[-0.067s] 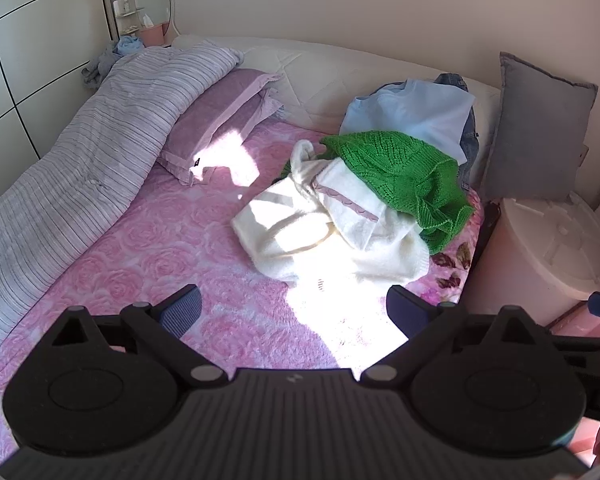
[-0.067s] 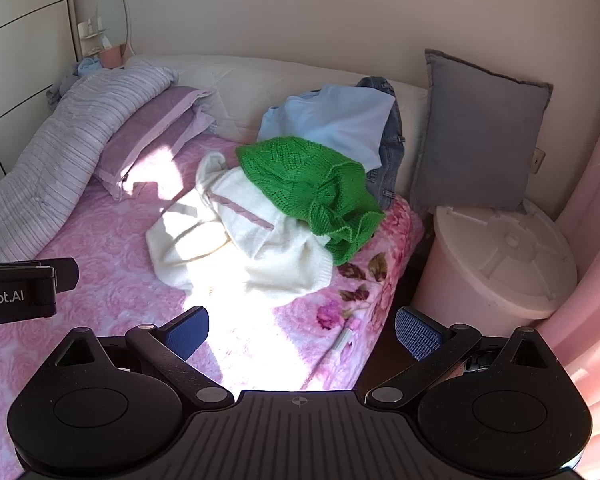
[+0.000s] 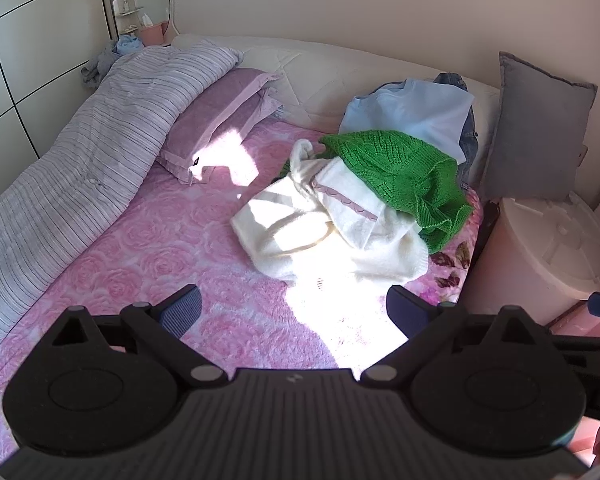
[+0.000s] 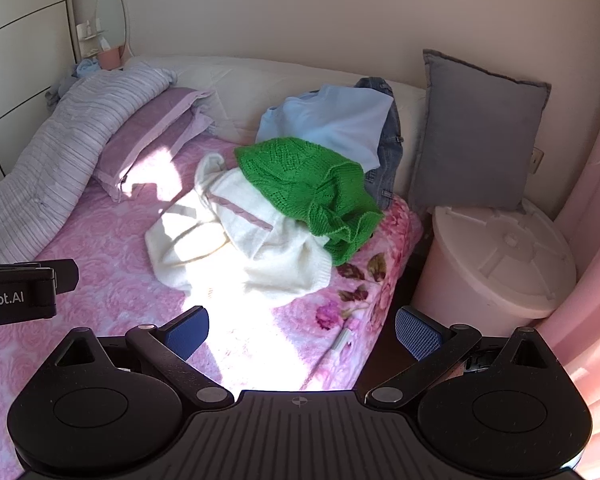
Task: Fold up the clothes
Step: 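Move both tools toward the clothes pile on the bed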
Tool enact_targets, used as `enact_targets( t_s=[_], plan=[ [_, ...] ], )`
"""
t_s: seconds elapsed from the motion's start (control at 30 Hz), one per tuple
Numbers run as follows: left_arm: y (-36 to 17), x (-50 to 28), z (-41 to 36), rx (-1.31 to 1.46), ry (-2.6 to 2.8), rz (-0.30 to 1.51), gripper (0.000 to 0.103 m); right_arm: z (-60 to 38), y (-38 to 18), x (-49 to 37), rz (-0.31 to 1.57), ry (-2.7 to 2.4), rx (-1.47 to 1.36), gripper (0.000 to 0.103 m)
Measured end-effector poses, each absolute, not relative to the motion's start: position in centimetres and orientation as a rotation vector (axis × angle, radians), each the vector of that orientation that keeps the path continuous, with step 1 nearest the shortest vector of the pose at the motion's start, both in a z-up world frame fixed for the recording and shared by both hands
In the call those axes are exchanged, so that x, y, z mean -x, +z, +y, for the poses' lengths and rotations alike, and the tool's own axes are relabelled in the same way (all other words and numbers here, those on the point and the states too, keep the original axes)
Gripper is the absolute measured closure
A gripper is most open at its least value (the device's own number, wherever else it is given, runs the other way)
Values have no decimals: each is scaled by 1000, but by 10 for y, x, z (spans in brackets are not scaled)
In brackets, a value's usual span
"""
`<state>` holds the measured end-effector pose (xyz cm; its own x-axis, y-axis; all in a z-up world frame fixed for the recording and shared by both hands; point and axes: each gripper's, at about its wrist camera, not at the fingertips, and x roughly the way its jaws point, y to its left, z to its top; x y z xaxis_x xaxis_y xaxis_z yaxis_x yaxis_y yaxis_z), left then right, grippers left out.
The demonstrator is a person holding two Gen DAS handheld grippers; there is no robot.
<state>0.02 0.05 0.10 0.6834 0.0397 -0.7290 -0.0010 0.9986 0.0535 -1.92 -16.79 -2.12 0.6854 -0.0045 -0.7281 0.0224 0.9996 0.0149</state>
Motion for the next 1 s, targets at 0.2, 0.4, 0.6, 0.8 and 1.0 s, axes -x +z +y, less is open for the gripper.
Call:
enact_targets(
  t_s=[0.2, 0.4, 0.6, 0.8, 1.0],
  plan=[
    [1, 5, 0, -44, 20, 814, 5, -169, -22, 20, 814, -15, -24, 1],
    [-2, 7, 2, -36, 19, 817, 5, -169, -22, 21, 813, -16, -26, 1],
    [-5, 10, 4, -34, 16, 813, 5, -169, -22, 22, 811, -16, -26, 1],
    [-5, 10, 9, -30, 13, 813, 5, -166, -21, 22, 811, -16, -24, 1],
    [-3, 8, 13, -28, 11, 816, 5, -161, -19, 19, 812, -20, -24, 1]
  ],
)
